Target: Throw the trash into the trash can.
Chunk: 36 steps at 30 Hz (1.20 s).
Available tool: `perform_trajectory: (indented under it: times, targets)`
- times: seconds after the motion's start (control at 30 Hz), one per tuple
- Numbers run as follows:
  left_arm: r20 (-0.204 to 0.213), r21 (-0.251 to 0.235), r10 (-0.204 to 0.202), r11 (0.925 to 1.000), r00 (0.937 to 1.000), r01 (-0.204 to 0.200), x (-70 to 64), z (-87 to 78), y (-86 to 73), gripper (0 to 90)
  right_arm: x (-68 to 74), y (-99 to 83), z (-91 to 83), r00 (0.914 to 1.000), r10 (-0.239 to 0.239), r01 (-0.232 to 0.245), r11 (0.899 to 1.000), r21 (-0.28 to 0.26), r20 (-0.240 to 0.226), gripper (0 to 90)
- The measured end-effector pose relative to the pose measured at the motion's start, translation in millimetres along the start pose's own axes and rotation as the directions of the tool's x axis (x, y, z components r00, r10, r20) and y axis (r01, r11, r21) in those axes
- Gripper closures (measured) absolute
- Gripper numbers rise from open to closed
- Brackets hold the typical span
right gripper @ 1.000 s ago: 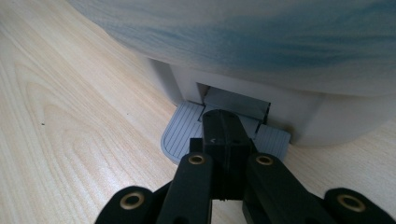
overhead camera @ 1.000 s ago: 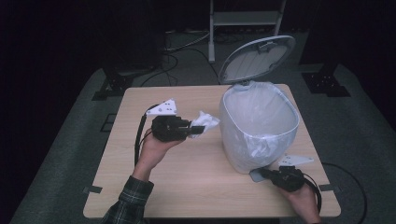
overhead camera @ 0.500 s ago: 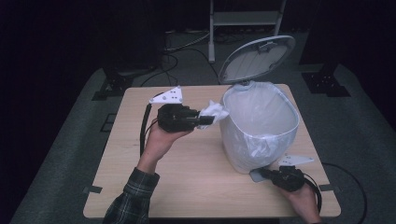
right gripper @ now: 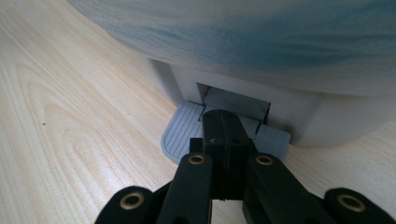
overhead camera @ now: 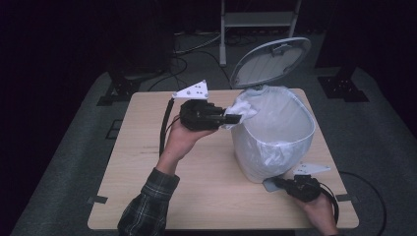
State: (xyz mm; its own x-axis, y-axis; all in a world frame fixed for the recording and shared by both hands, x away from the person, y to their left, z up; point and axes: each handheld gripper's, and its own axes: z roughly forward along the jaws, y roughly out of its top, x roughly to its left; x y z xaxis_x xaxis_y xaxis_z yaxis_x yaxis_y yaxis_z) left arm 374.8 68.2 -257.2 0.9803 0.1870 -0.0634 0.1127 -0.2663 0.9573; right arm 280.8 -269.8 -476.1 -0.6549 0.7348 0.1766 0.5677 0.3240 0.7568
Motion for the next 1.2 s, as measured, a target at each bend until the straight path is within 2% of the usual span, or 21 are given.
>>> perform_trajectory:
  times: [0.57, 0.93, 1.2]
  targets:
    - [0.034, -0.006, 0.022, 0.9997, 0.9992, -0.022, 4.6, 37.9, 23.2, 76.8, -0.5, 0.2, 0.1, 1.0000, 0.002, -0.002, 1.000, 0.001, -0.005, 90.0]
    - [0.052, 0.003, 0.028, 0.9996, 0.9983, -0.028, 5.2, 60.9, 29.1, 76.4, -0.5, 0.3, 0.1, 1.0000, 0.000, 0.000, 1.000, 0.002, -0.005, 90.0]
    - [0.061, 0.001, 0.028, 0.9996, 0.9977, -0.028, 4.3, 69.9, 31.2, 75.5, -0.4, 0.6, -0.1, 1.0000, -0.002, 0.002, 1.000, 0.005, -0.003, 90.0]
